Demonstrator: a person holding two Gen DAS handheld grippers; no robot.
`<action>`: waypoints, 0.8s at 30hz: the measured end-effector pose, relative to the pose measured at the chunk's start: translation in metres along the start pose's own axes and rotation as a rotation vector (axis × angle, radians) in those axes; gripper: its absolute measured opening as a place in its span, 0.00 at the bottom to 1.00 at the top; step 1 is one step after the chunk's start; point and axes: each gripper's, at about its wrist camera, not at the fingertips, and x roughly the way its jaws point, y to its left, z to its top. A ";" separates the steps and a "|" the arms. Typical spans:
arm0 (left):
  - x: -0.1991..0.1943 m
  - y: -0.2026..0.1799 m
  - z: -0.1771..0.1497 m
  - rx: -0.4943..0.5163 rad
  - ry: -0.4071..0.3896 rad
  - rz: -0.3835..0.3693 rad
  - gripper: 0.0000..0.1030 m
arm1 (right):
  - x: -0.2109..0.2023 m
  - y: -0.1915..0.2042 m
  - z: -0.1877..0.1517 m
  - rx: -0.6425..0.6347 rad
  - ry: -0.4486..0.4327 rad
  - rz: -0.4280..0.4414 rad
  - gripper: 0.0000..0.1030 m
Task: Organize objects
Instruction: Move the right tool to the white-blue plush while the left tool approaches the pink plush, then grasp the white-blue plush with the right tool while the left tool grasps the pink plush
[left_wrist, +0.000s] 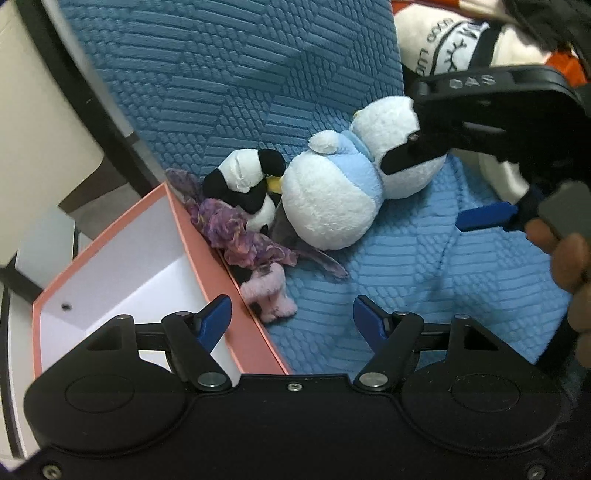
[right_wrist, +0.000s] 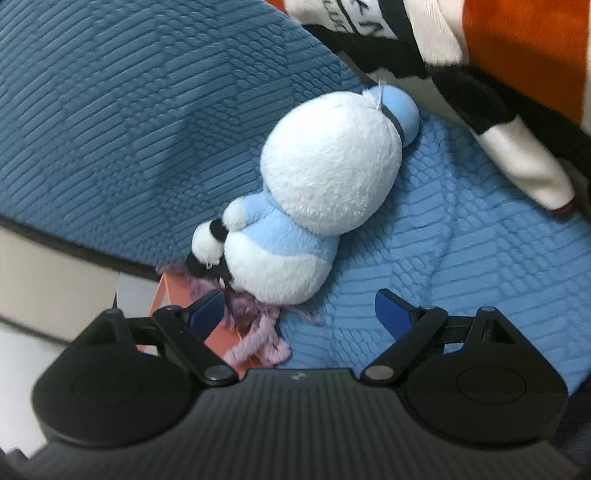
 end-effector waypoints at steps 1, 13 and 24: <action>0.005 0.002 0.001 0.017 0.005 0.002 0.69 | 0.006 -0.001 0.002 0.013 0.001 0.001 0.87; 0.058 0.000 0.011 0.190 0.055 -0.023 0.57 | 0.064 -0.017 0.025 0.199 -0.027 0.033 0.87; 0.096 0.009 0.011 0.156 0.149 0.002 0.24 | 0.094 -0.024 0.030 0.344 -0.063 0.113 0.88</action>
